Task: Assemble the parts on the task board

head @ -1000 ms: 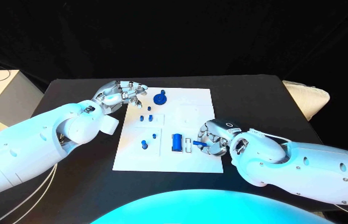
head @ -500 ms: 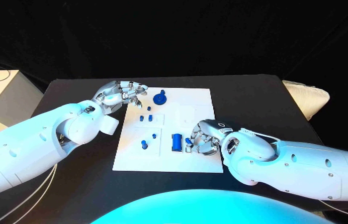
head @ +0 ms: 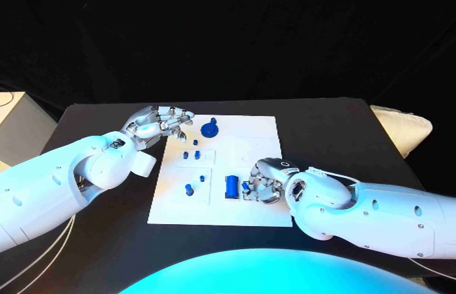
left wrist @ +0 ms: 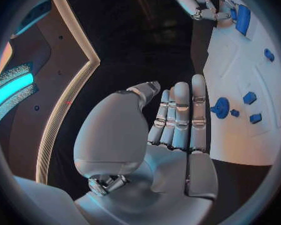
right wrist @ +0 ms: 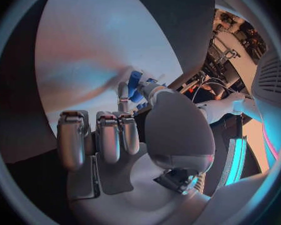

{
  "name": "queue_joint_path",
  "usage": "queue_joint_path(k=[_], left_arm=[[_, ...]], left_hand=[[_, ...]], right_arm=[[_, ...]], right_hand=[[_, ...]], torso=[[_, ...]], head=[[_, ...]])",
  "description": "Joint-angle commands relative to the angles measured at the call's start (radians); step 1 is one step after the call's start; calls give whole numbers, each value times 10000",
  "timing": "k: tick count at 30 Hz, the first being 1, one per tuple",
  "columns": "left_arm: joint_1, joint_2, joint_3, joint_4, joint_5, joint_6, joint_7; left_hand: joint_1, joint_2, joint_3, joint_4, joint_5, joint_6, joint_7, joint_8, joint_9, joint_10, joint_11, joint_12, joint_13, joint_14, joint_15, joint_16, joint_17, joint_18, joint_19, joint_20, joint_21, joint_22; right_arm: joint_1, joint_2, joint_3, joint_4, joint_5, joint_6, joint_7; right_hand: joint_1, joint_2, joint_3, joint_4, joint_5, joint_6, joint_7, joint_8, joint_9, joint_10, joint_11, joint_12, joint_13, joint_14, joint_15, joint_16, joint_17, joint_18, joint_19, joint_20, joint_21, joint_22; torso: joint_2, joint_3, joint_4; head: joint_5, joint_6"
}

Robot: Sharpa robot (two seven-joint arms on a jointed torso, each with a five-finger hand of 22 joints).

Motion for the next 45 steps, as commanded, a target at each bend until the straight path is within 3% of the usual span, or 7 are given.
queue_joint_path(k=[1,11,17,45], left_arm=[[-2,17,4,25,-4,156,90],[-2,45,4,-6,-4,178,84],[-2,49,4,-18,-9,199,67],[-5,38,3,-43,-38,276,-3]], left_hand=[[-23,88,4,34,1,-78,14,34,-14,-36,-27,55,-9,-77,22,-6,0,150,75,-1,-68,-16],[-23,88,4,34,1,-78,14,34,-14,-36,-27,55,-9,-77,22,-6,0,150,75,-1,-68,-16],[-27,81,-9,59,-4,-86,17,45,-19,-46,-23,61,-16,-81,25,-2,1,149,80,1,-80,-26],[-30,79,-15,74,-4,-89,17,52,-21,-55,-21,63,-21,-85,28,-1,1,149,82,2,-87,-31]], right_arm=[[-22,39,-14,-95,-306,391,-163],[-43,78,-15,-73,-650,270,-182],[-50,74,-15,-45,-684,258,-173],[-56,-39,-15,77,-838,774,-184]], right_hand=[[-83,14,53,10,-41,-24,29,-60,-19,1025,-52,47,2631,1063,-69,41,2634,-139,907,-60,-45,2370],[-190,122,132,11,80,-17,32,-62,-27,1025,-52,47,2631,1063,-70,41,2634,-145,914,-59,-13,2382],[-590,351,242,33,128,19,37,-55,-42,1025,-47,47,2631,1063,-63,41,2634,-149,919,-52,7,2392],[-868,451,295,26,72,83,19,-26,-63,1025,-58,47,2631,1063,-69,41,2634,-153,924,-51,25,2400]], torso=[[-4,-1,8],[-2,8,-16],[-4,11,-3],[-4,13,-11]], head=[[-2,2],[-35,2],[-54,2],[-77,2]])
